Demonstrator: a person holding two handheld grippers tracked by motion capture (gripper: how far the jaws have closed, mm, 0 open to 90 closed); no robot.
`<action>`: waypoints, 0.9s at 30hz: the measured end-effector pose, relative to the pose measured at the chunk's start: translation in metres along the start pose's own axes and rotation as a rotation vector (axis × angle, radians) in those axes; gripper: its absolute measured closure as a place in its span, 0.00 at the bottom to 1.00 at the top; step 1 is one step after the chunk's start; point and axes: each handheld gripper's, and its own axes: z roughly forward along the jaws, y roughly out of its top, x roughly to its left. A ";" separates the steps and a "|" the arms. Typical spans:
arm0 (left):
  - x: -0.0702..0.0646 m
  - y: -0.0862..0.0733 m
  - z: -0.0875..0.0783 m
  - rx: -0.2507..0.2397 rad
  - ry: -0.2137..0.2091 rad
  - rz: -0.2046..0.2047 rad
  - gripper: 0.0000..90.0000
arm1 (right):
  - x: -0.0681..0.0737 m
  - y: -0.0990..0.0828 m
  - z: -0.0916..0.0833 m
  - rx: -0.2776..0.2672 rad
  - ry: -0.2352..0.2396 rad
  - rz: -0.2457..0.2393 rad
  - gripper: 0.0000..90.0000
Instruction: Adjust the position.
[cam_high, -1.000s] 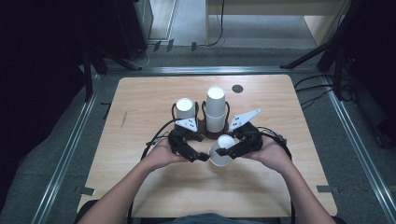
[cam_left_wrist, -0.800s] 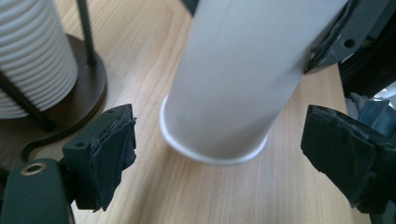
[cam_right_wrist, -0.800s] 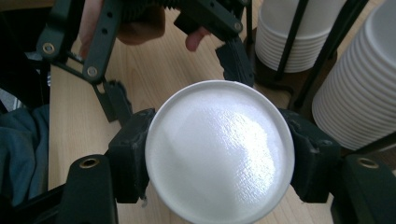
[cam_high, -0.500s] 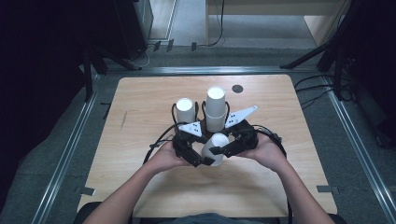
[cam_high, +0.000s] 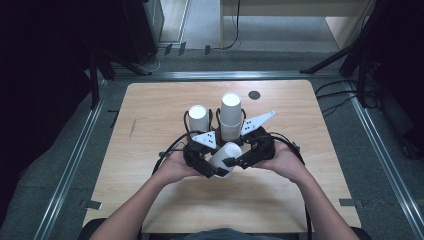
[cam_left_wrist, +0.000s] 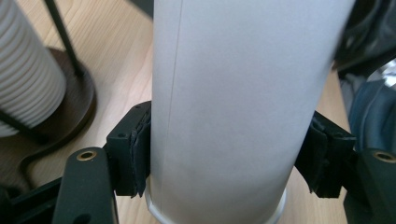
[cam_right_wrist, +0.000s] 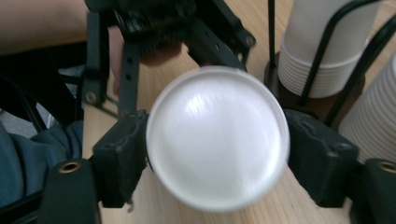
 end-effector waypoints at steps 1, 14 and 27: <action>0.001 0.000 -0.002 0.013 0.003 0.007 0.33 | 0.000 0.000 0.000 0.000 0.000 0.000 0.27; 0.011 -0.008 -0.032 0.053 0.071 -0.021 0.32 | -0.002 -0.020 0.006 0.072 -0.063 -0.061 0.25; 0.012 -0.004 -0.028 0.228 0.136 0.038 0.32 | -0.006 -0.030 0.024 0.116 -0.072 -0.072 0.28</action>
